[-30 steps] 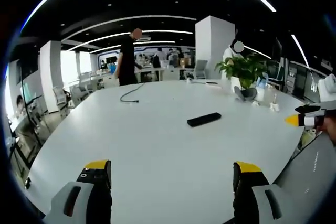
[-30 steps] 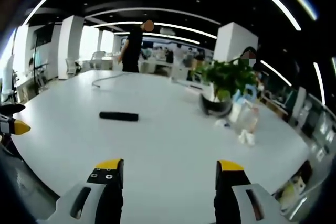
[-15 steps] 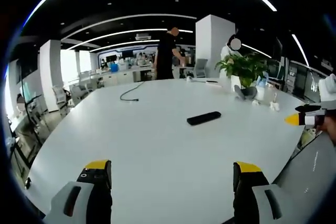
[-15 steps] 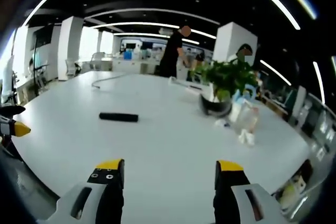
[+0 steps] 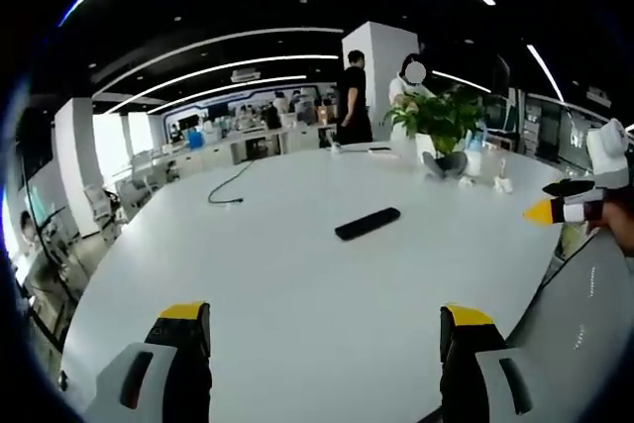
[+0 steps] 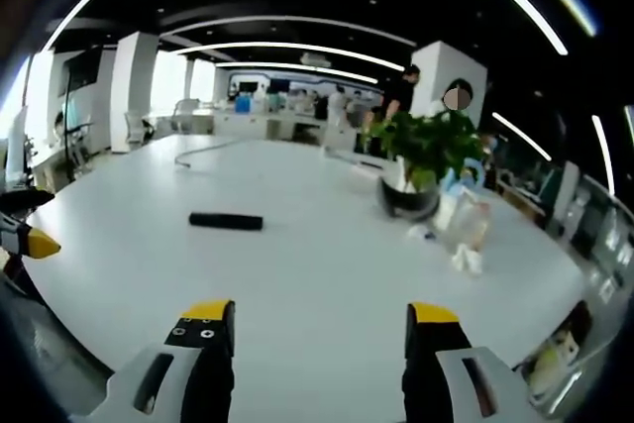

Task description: Press the specified remote control buttons in sequence, fully releasing each button before pressing the next.

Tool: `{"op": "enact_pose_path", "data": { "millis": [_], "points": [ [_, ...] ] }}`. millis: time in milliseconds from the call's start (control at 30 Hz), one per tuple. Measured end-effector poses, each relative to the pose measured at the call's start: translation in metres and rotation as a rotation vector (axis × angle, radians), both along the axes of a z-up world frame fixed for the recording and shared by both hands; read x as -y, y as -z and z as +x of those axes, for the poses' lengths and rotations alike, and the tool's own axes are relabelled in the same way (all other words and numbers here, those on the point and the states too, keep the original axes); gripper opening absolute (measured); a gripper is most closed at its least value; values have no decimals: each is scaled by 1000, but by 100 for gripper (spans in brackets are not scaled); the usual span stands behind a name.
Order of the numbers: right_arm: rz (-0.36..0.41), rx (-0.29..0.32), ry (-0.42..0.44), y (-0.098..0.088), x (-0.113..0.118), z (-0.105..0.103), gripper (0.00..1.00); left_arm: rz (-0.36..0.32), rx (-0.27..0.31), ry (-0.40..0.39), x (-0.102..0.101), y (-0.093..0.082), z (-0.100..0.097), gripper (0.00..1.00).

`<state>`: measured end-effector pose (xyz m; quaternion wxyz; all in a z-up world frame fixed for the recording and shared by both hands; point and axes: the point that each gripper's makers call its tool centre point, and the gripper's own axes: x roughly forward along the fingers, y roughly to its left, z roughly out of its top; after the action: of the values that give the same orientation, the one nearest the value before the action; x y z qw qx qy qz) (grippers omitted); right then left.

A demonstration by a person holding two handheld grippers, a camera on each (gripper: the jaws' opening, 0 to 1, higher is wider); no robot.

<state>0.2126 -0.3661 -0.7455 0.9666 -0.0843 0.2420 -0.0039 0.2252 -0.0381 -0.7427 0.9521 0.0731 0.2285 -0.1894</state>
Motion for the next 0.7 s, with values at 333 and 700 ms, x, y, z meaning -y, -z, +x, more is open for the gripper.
{"op": "enact_pose_path", "data": {
  "millis": [333,700],
  "points": [
    [2,-3,2,0,0,-1,67,48,-7,99,9,-16,21,92],
    [-2,-12,-1,1,-1,-2,66,94,-19,184,22,-27,61,90]
  ]
}}
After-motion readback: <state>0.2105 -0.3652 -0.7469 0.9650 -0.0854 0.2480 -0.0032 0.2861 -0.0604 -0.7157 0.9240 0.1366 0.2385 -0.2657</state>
